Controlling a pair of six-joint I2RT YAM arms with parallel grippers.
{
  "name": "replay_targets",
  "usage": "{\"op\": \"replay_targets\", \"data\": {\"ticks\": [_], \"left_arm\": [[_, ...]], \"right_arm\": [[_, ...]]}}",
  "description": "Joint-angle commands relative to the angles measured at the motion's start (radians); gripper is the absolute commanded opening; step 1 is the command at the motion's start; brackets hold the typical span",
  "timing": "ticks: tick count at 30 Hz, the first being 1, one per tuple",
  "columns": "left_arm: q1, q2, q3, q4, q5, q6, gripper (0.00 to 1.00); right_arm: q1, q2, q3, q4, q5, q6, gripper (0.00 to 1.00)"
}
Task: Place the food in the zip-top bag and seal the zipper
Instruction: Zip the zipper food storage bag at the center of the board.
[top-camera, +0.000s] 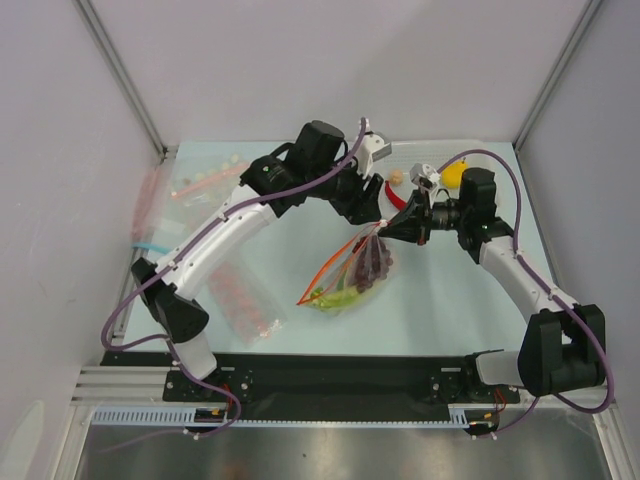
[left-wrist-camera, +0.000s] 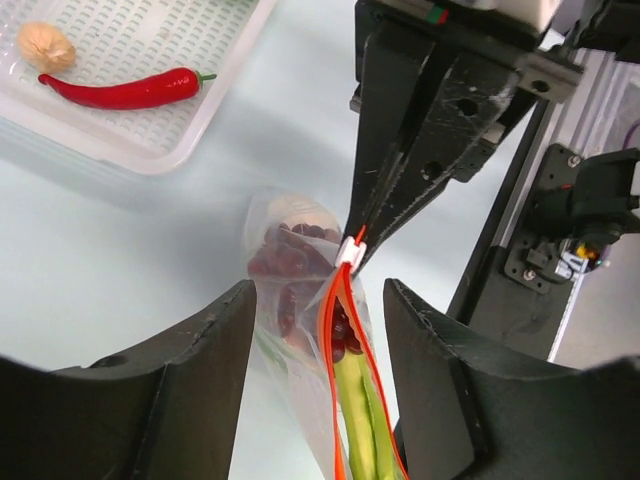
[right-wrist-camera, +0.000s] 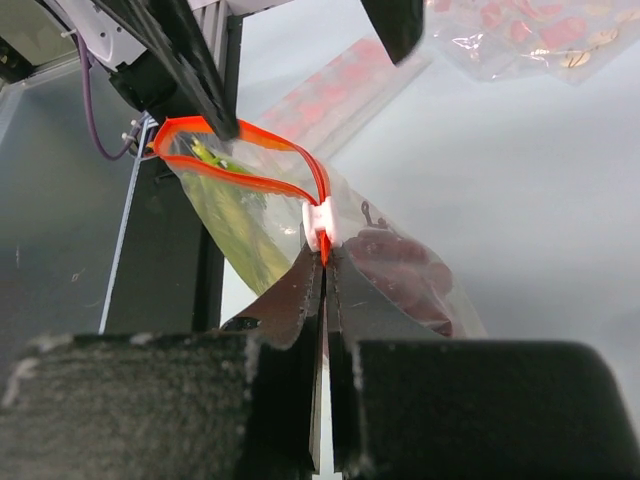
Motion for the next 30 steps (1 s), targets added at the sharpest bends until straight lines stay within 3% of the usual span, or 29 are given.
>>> {"op": "replay_targets", "data": {"ticks": [1, 12, 18, 30], "left_arm": [[-0.014, 0.027, 0.048, 0.001, 0.010, 0.056, 0.59], [-0.072, 0.061, 0.070, -0.006, -0.008, 0.094, 0.58], [-0.076, 0.062, 0.062, -0.025, -0.017, 0.088, 0.42], [-0.078, -0.002, -0.042, 0.031, -0.048, 0.048, 0.50]], "right_arm": [[0.014, -0.046, 0.064, 0.006, -0.019, -0.013, 0.00], [0.044, -0.057, 0.067, -0.015, -0.034, -0.032, 0.00], [0.047, -0.072, 0.061, -0.024, -0.037, -0.038, 0.00], [0.051, -0.084, 0.050, -0.023, -0.043, -0.042, 0.00]]}}
